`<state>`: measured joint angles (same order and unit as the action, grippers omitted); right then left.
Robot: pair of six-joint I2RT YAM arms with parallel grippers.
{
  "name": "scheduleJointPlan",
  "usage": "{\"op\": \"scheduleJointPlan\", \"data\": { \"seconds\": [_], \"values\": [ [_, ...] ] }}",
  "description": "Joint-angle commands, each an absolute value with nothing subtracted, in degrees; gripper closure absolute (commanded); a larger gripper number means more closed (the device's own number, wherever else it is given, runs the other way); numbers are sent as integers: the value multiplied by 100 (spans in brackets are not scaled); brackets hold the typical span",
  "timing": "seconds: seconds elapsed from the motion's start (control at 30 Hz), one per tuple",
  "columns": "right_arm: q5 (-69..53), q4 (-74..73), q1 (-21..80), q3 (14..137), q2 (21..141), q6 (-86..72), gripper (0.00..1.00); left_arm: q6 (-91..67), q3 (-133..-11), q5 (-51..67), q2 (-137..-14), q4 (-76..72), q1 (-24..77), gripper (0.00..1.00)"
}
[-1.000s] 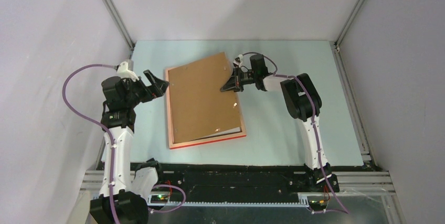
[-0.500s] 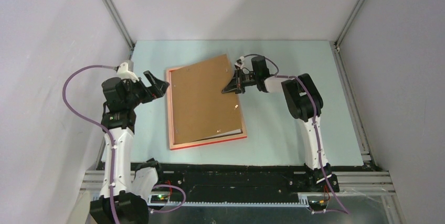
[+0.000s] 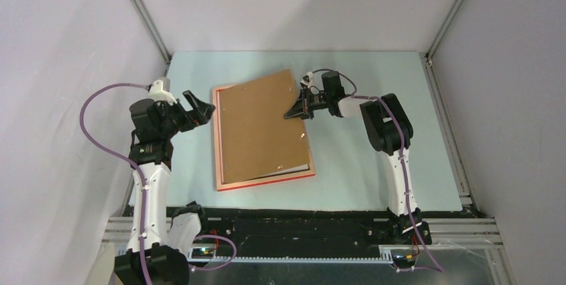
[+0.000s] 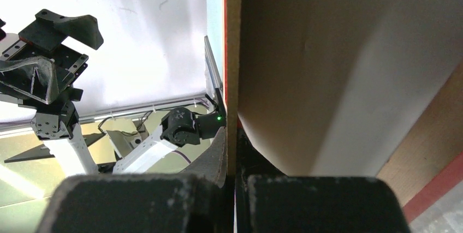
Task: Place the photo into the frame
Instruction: Place the photo frame item in the photo frame.
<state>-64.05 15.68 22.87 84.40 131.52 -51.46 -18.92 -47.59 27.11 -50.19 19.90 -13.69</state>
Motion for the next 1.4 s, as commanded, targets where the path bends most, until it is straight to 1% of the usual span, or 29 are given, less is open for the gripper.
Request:
{"op": "scheduleJointPlan", "data": {
  "seconds": [0.0, 0.27, 0.53, 0.67, 0.97, 1.37],
  "values": [
    [-6668, 1632, 2216, 8450, 12649, -5036, 100, -1749, -4787, 2680, -4959, 1853, -1424, 0],
    [-6740, 1826, 2255, 8422, 12671, -5254, 100, -1758, -4795, 2674, -4957, 1853, -1429, 0],
    [-6833, 3109, 2292, 8153, 12656, -6159, 100, -1758, -4789, 2669, -4958, 1852, -1424, 0],
    [-6859, 3499, 2302, 8126, 12664, -6498, 100, -1758, -4786, 2659, -4946, 1854, -1424, 0],
    [-6899, 3609, 2311, 8130, 12659, -6528, 100, -1749, -4783, 2662, -4939, 1854, -1418, 0],
    [-6887, 3615, 2336, 8325, 12935, -6483, 100, -1723, -4765, 2645, -4935, 1854, -1422, 0]
  ]
}}
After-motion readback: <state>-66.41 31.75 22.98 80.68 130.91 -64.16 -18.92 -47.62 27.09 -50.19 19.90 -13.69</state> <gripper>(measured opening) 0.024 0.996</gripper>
